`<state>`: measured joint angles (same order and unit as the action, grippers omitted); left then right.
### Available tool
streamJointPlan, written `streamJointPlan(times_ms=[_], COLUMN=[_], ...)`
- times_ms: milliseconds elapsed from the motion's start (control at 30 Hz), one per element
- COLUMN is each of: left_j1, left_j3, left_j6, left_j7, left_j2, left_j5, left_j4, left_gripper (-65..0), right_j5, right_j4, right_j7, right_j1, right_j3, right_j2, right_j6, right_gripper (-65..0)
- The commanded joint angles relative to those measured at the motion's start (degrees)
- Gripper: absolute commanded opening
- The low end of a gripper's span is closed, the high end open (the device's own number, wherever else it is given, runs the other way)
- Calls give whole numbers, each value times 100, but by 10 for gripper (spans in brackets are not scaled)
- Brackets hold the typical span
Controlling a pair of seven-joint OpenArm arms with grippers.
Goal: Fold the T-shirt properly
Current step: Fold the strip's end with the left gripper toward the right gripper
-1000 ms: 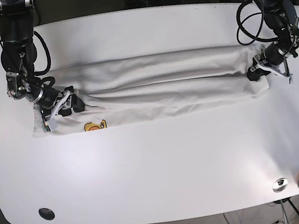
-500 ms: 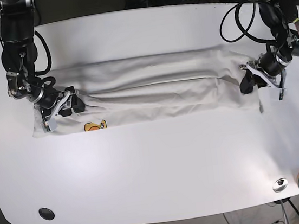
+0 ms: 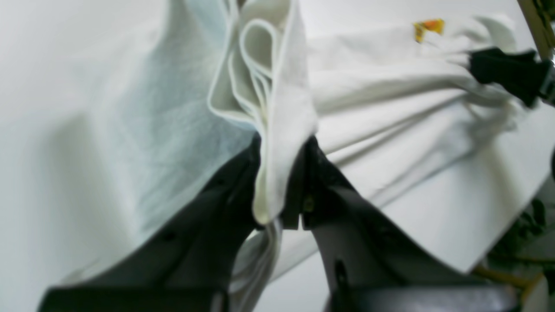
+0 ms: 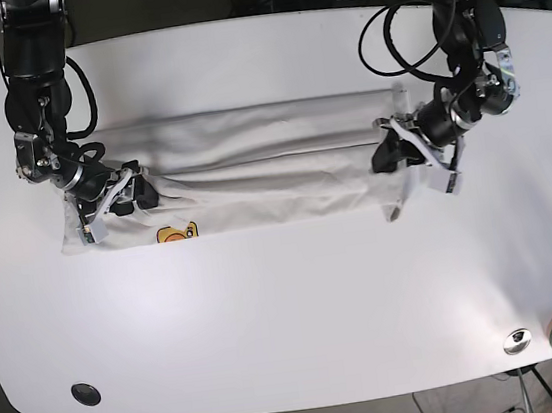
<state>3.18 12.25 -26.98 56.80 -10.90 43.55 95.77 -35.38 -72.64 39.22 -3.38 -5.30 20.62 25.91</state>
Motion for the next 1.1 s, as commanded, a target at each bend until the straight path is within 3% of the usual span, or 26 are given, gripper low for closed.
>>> streamJointPlan(times_ms=[0,167,333,933,1067], left_j1=[-182,-252,-472,-525,-665], left_j3=[-122,-333,-632,-1607,-1625], left_j6=[-5,267,259,259,259], left_j7=[-154,-154,-154,-189,-198], left_j2=[136,505,901,1516,1639], left_j5=[168,107,-421,-1318,-1423], left_j4=[72,10,-60,-262,-579], left_gripper=[-650,-650,-650,-650,-610], right_j5=[149,149,149,157,149], right_j4=[16,16,16,16,16], right_j7=[284,284,284,284,284], right_j1=[8,8,8,8,8], right_j3=[16,16,16,25,25], right_j2=[35,35,35,35,35], right_j6=[-55,-55,-55,-55,-46], right_gripper=[-323,-323,-323,-323,-323])
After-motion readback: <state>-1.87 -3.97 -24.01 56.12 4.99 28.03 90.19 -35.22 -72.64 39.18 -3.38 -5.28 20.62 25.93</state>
